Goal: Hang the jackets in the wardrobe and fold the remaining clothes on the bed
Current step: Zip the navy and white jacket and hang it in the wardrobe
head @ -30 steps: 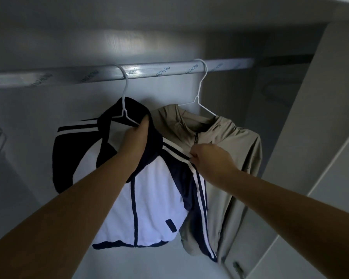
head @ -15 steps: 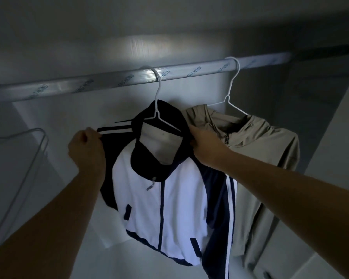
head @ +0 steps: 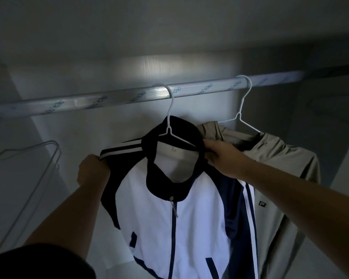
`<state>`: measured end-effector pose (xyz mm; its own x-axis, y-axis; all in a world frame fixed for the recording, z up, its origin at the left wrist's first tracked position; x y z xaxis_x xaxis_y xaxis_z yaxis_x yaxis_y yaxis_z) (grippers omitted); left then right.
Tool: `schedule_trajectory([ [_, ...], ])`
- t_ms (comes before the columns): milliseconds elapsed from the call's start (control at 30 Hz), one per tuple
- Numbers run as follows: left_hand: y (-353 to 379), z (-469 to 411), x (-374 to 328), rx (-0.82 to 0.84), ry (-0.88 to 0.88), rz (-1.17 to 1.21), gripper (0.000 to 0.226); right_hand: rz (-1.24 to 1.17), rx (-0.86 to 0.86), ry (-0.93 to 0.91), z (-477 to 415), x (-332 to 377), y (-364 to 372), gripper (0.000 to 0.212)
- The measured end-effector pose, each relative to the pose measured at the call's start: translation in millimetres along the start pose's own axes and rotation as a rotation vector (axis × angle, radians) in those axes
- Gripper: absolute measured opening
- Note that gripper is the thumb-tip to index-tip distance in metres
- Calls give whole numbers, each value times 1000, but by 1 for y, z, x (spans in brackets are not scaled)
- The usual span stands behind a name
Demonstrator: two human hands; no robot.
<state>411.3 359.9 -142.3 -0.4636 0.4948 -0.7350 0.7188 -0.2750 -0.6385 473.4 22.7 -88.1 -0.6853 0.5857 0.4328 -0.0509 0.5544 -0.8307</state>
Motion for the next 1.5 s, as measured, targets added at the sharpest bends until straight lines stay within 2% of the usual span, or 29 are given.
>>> schedule_trajectory([
  [100,-11,1,-4,-48,-7,-204,24,22,14,-14,2,-2,-2,36],
  [267,2,26,5,-20,286,-568,16,56,4,-46,5,-2,-4,29],
  [367,12,39,13,53,328,-685,19,65,11,-58,8,-4,-10,28],
  [433,12,39,7,81,248,-606,13,45,17,-58,10,-3,-12,29],
  [500,10,43,-10,94,209,-426,18,67,21,-38,15,-4,-14,30],
  [567,4,58,-36,109,231,-127,22,91,41,-23,21,-3,-16,33],
  [667,-11,90,-77,159,260,368,23,103,58,-4,35,-4,-29,22],
  [733,-24,116,-101,120,328,577,13,171,-43,80,43,-17,-49,18],
  [800,-31,138,-123,105,418,654,8,285,-193,191,48,-38,-75,21],
  [867,-26,151,-144,156,425,633,17,385,-207,365,51,-59,-93,38],
  [967,-11,156,-170,241,357,469,52,393,-27,572,55,-86,-96,55],
  [1033,-6,157,-178,257,341,403,69,401,49,589,53,-95,-88,51],
  [1100,-1,152,-180,268,323,408,75,463,38,511,44,-98,-86,39],
  [1167,2,140,-183,253,337,382,64,445,45,408,34,-97,-83,33],
  [1233,0,125,-187,199,373,285,39,431,57,264,28,-95,-76,29],
  [1300,0,118,-190,146,414,216,36,417,25,161,27,-93,-69,19],
  [1367,3,122,-194,74,500,184,36,364,4,168,28,-95,-64,11],
  [1500,27,134,-211,43,599,92,28,358,-45,236,25,-109,-64,15],
])
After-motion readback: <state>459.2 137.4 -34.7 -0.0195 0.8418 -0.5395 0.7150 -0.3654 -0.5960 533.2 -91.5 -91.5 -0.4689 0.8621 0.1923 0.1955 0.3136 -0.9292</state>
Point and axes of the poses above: each hand's wrist, its own z-axis away from the middle knuckle, its own y-axis out of the palm, x = y × z, the point moved 3 cm from there along -z, towards the middle knuckle, and after that the axes turned 7 degrees about z, right-handed, at the moved point
